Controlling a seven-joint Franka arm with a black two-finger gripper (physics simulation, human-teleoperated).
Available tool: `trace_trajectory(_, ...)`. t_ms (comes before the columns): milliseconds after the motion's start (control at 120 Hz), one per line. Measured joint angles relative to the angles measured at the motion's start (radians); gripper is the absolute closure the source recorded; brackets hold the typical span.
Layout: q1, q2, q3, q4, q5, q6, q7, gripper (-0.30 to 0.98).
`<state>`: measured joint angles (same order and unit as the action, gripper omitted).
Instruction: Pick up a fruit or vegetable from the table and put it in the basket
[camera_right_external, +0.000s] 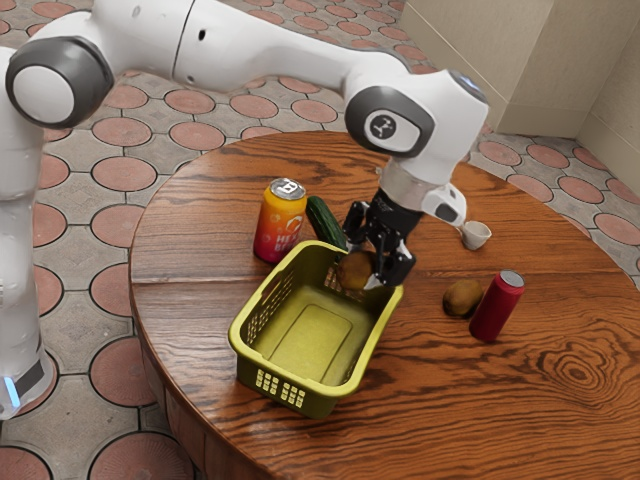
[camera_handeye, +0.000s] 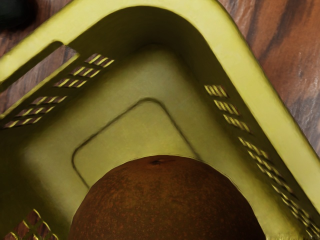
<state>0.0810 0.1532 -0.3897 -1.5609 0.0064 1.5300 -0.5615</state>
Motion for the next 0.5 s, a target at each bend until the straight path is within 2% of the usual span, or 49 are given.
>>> trace_trajectory(58, 0.0, -0.012, 0.0, -0.012, 0.0, -0.004, -0.008, 0.41)
trace_trajectory(142, 0.001, -0.018, -0.002, -0.028, -0.005, -0.003, -0.022, 0.23)
trace_trajectory(242, 0.001, -0.018, -0.003, -0.031, -0.011, -0.003, -0.036, 0.11)
trace_trajectory(375, 0.024, -0.019, -0.019, -0.014, -0.068, 0.003, -0.05, 0.04)
trace_trajectory(500, 0.01, -0.016, -0.057, 0.0, -0.053, 0.01, -0.061, 0.02)
